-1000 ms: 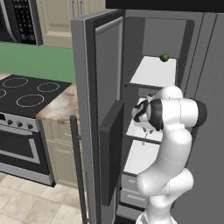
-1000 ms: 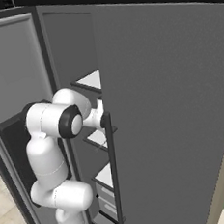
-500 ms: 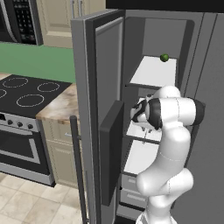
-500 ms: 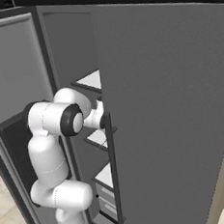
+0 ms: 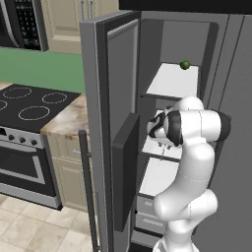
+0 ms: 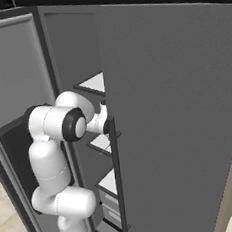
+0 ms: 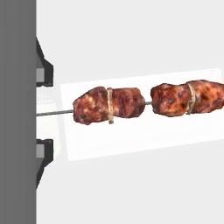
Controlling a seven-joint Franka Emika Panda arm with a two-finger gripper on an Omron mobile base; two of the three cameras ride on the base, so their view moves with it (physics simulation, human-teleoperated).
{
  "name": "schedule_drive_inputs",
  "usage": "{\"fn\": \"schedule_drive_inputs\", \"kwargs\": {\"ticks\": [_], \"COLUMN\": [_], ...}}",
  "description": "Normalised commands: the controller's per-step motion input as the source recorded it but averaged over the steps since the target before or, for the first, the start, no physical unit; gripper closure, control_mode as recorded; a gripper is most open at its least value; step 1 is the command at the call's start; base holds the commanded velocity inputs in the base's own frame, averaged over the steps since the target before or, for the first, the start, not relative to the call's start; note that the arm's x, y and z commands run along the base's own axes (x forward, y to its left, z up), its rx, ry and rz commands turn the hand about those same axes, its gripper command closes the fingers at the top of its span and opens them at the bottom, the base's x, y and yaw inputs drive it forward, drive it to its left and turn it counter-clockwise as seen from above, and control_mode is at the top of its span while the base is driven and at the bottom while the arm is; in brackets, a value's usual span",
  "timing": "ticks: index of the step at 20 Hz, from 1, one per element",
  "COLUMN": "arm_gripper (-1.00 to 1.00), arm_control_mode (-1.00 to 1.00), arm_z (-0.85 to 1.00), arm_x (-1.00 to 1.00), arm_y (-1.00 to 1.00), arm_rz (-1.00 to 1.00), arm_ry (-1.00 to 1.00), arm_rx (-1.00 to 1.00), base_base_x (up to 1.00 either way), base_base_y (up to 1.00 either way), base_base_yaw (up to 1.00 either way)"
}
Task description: Store the kebab skewer in the freezer for long-term storage. Close the freezer door after placing the cooked food.
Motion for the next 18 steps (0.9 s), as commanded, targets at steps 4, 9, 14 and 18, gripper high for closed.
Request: {"fn": "schedule_drive_inputs", "kwargs": {"ticks": [4, 9, 14, 18], "arm_gripper": [-1.0, -1.0, -1.0, -1.0], "arm_control_mode": [-1.0, -1.0, -1.0, -1.0], "arm_z": [0.0, 0.0, 0.0, 0.0], "arm_x": [0.0, 0.0, -0.18, -0.42], "arm_y": [0.0, 0.0, 0.03, 0.23], "arm_rz": [0.0, 0.0, 0.0, 0.0], "arm_ry": [0.0, 0.0, 0.0, -0.03], "arm_rx": [0.0, 0.0, -0.01, -0.02], "base_base_x": [0.0, 0.0, 0.0, 0.0], "base_base_y": [0.0, 0.0, 0.0, 0.0], "base_base_yaw": [0.0, 0.0, 0.0, 0.0]}}
